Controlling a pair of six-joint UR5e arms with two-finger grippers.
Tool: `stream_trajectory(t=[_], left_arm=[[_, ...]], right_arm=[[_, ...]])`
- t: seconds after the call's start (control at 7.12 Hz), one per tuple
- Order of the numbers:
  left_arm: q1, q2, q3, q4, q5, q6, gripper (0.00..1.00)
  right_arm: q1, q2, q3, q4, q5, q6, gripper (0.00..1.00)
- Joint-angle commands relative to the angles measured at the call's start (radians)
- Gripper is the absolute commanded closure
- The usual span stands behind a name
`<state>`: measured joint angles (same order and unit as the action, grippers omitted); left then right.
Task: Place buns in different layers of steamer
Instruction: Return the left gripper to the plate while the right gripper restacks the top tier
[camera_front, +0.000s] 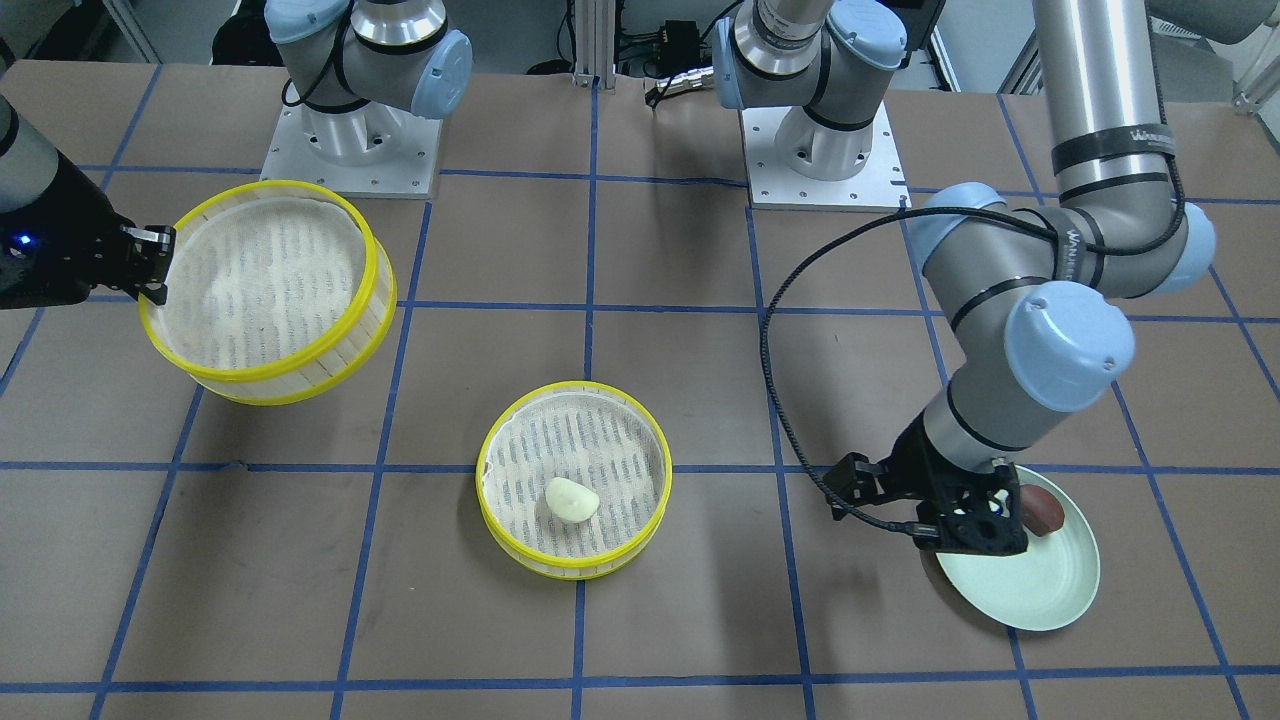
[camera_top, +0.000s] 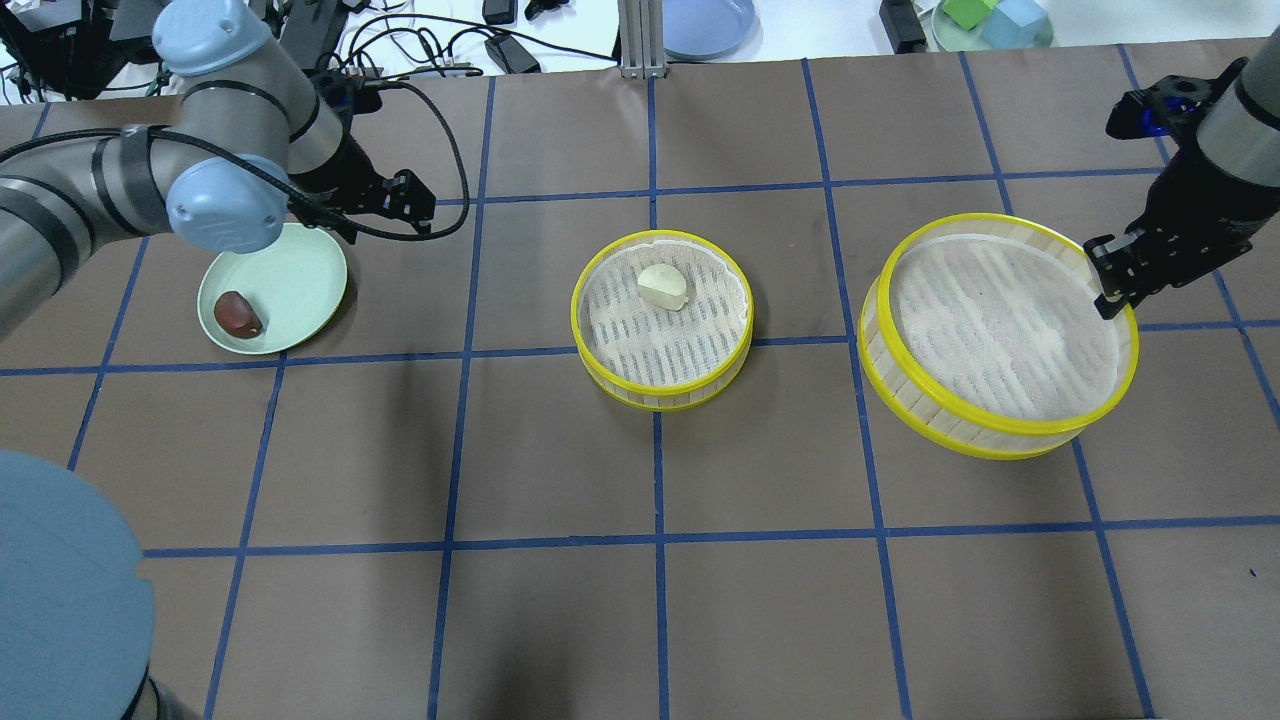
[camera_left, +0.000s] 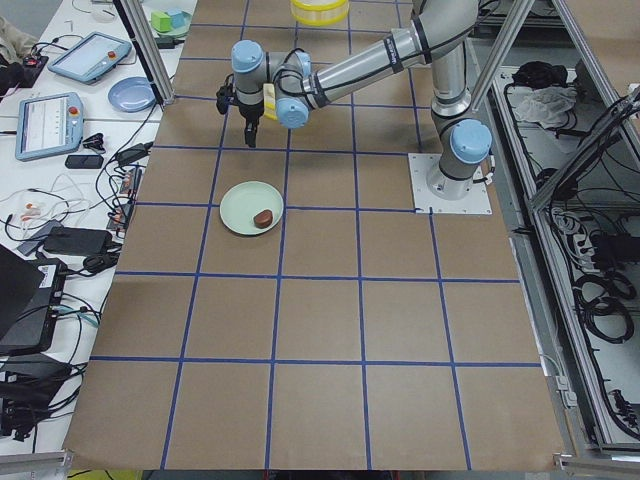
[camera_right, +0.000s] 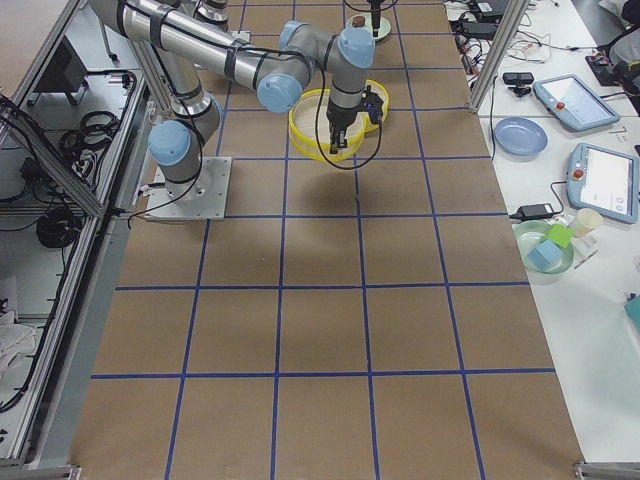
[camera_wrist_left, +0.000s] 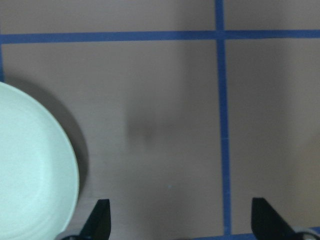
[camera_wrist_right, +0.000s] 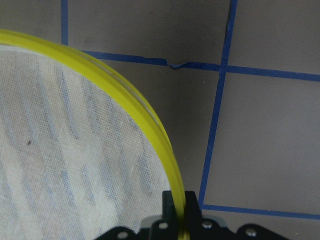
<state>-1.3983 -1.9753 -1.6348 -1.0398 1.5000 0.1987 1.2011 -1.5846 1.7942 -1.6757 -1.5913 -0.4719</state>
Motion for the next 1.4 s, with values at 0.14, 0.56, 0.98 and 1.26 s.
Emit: stream_trajectory(t=[0.14, 0.56, 0.98, 1.26], left_arm=[[0.164, -0.020, -0.007, 0.004, 0.074, 0.272, 0.00], [0.183, -0.069, -0.007, 0.050, 0.075, 0.304, 0.00], [0.225, -0.106, -0.008, 0.050, 0.077, 0.314, 0.00], [0.232, -0.122, -0.008, 0.050, 0.077, 0.335, 0.00]], right_arm=[[0.128, 0.004, -0.004, -0.004, 0.048, 0.334, 1.00], [0.470, 0.228, -0.085, -0.192, 0.001, 0.749, 1.00], [0.566, 0.337, -0.157, -0.205, 0.002, 0.897, 1.00], [0.583, 0.351, -0.159, -0.228, 0.002, 0.906, 1.00]])
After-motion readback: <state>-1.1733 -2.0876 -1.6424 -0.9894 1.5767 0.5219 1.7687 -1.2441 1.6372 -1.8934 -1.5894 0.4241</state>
